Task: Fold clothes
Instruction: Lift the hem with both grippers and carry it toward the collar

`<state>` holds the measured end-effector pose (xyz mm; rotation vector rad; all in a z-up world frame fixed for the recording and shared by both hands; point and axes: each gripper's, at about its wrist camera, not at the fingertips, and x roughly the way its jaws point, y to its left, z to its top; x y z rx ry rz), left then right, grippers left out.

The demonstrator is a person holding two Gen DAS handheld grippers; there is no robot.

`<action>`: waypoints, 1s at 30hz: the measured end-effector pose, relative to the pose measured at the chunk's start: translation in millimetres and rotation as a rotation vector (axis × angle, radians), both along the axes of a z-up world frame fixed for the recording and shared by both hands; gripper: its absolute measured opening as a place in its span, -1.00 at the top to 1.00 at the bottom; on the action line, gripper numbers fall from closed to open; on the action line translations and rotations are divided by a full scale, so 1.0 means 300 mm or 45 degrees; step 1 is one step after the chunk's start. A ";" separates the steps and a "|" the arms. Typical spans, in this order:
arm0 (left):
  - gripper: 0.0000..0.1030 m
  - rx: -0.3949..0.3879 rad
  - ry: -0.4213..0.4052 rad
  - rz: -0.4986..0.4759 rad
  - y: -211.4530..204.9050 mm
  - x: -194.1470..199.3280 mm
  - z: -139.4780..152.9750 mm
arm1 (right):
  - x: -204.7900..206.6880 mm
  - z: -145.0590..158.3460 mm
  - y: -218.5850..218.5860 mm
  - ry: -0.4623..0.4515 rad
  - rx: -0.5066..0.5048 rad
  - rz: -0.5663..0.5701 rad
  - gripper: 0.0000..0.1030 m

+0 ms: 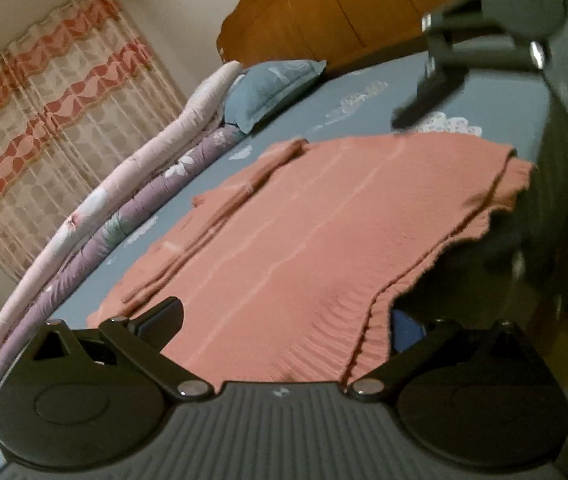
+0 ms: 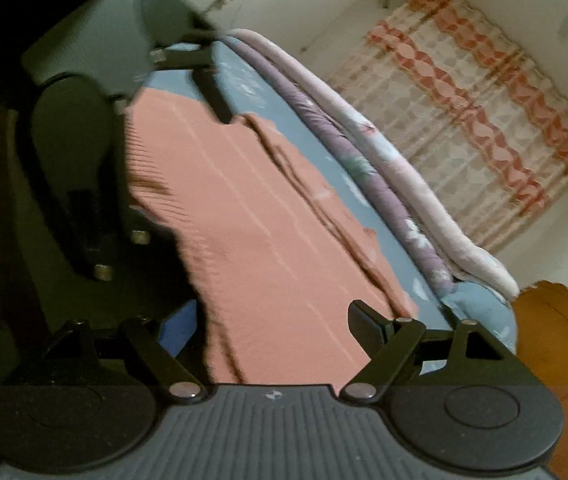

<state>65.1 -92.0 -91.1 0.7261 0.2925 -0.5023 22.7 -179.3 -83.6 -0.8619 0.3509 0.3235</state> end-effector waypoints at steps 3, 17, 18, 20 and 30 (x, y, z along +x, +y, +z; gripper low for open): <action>-0.99 -0.002 0.004 -0.019 -0.005 -0.001 0.015 | 0.032 -0.032 0.048 -0.032 -0.034 -0.006 -0.67; -0.99 0.124 -0.051 -0.009 -0.058 -0.004 -0.077 | 0.085 -0.027 0.000 -0.090 -0.016 -0.148 -0.67; -0.99 0.152 -0.080 0.007 -0.059 -0.004 -0.084 | 0.087 -0.024 -0.005 -0.087 -0.008 -0.148 -0.67; -0.99 0.223 -0.143 0.032 -0.050 -0.008 -0.099 | 0.089 -0.021 -0.015 -0.084 0.008 -0.154 -0.67; -0.99 0.459 -0.285 0.159 0.112 -0.010 -0.132 | 0.075 -0.062 -0.010 -0.045 0.001 -0.153 -0.67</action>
